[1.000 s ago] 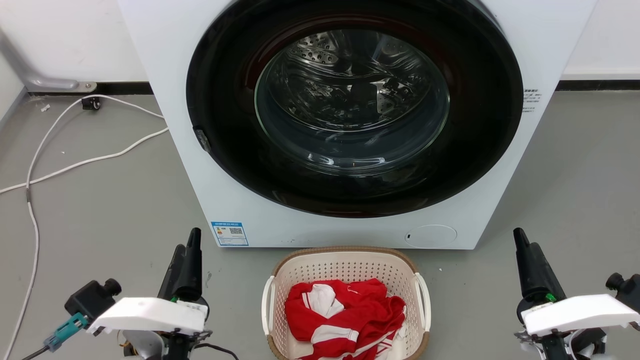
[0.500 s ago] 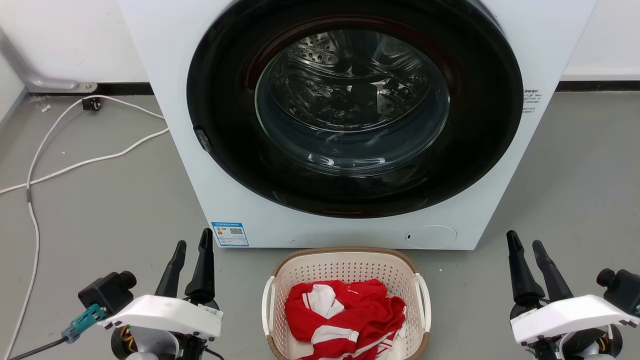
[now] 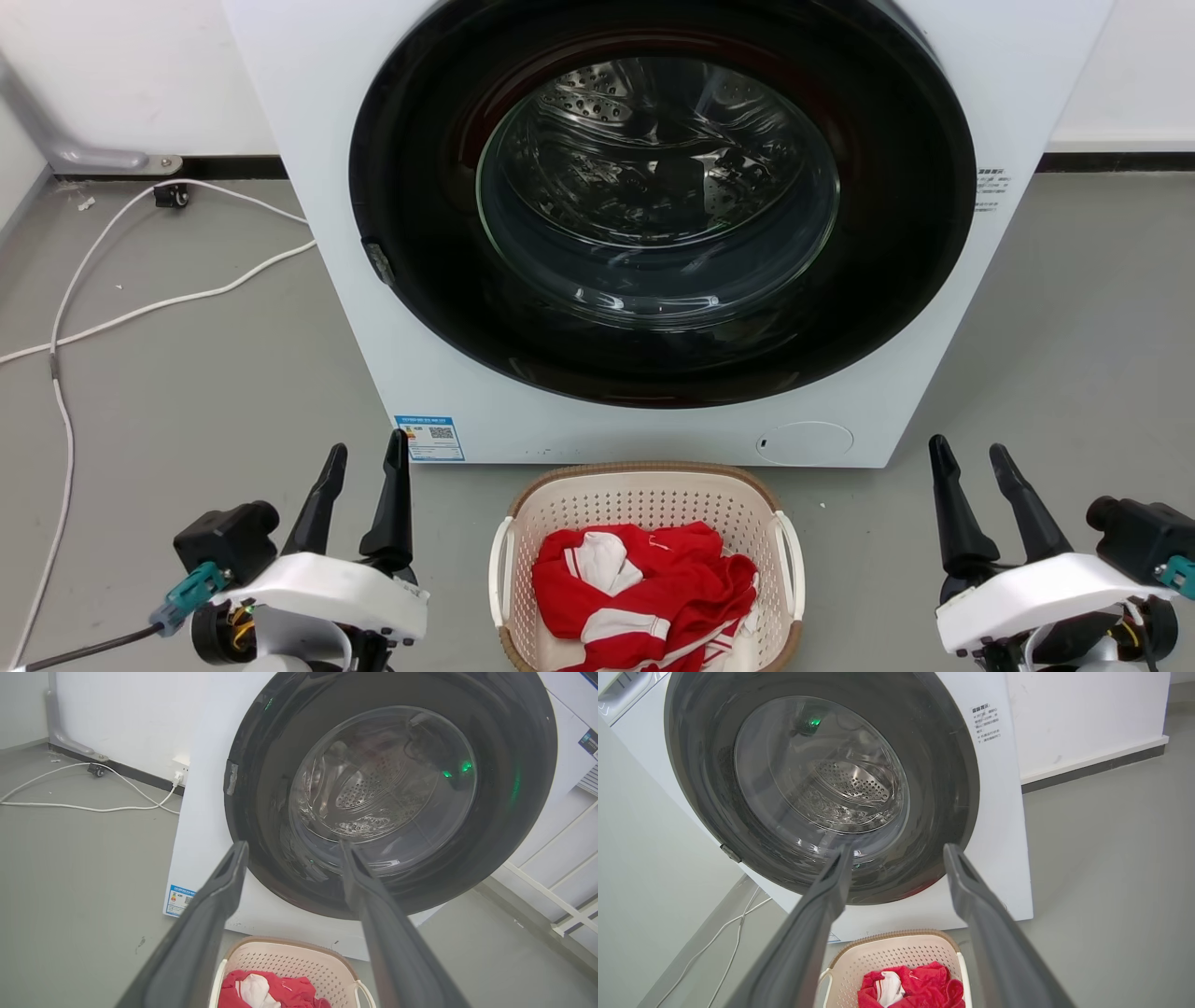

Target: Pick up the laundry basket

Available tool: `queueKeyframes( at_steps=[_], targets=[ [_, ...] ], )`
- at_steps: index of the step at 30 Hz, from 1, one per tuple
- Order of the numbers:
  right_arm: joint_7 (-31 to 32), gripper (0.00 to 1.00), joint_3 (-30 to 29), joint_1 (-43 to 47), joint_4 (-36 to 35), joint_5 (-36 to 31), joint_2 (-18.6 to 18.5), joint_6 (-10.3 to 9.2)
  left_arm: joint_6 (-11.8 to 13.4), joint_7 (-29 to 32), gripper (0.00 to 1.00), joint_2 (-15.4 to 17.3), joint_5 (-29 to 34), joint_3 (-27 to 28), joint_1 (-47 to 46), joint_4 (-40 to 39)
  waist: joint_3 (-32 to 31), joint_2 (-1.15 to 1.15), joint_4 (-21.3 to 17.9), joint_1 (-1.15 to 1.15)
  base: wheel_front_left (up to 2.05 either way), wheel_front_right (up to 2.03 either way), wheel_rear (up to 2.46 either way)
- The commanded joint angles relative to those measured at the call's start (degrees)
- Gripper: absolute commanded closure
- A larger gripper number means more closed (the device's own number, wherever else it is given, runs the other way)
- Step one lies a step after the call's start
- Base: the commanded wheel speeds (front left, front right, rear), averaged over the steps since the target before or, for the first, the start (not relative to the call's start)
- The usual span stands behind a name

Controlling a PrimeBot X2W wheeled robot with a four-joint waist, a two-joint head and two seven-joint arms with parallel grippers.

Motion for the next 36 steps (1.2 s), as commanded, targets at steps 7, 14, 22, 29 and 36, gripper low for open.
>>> queueKeyframes(
  at_steps=[7, 14, 22, 29, 36],
  targets=[
    [0.0, 0.0, -0.1, 0.4, -1.3, -6.3, 0.1, 0.0, 0.9, -1.4, 0.0, 1.3, 5.8, -1.3, -1.5, 0.0, -0.1, 0.0, 0.1, 0.0, 0.0, 0.0, 0.0],
    [0.1, 0.0, -0.3, 1.0, -1.9, -10.8, 0.1, 0.0, 1.8, -2.4, 0.0, 1.8, 9.9, -2.0, -1.4, 0.1, -0.2, 0.0, 0.2, 0.0, 0.0, 0.0, 0.0],
    [0.2, 0.0, -0.6, 1.5, -2.3, -15.3, 0.1, 0.0, 2.7, -3.4, 0.0, 2.3, 13.9, -2.8, -1.1, 0.0, -0.3, 0.0, 0.3, 0.0, 0.0, 0.0, 0.0],
    [-0.2, 0.0, -0.5, 1.5, -2.6, -18.7, 0.1, 0.0, 3.2, -4.3, 0.0, 2.6, 17.0, -3.2, -1.0, 0.0, -0.4, 0.0, 0.4, 0.0, 0.0, 0.0, 0.0],
    [-0.6, 0.0, -0.5, 2.1, -2.8, -22.0, 0.2, -0.01, 3.4, -5.2, 0.0, 2.6, 19.8, -3.6, -0.6, 0.2, -0.6, 0.0, 0.5, 0.0, 0.0, 0.0, 0.0]
  ],
)
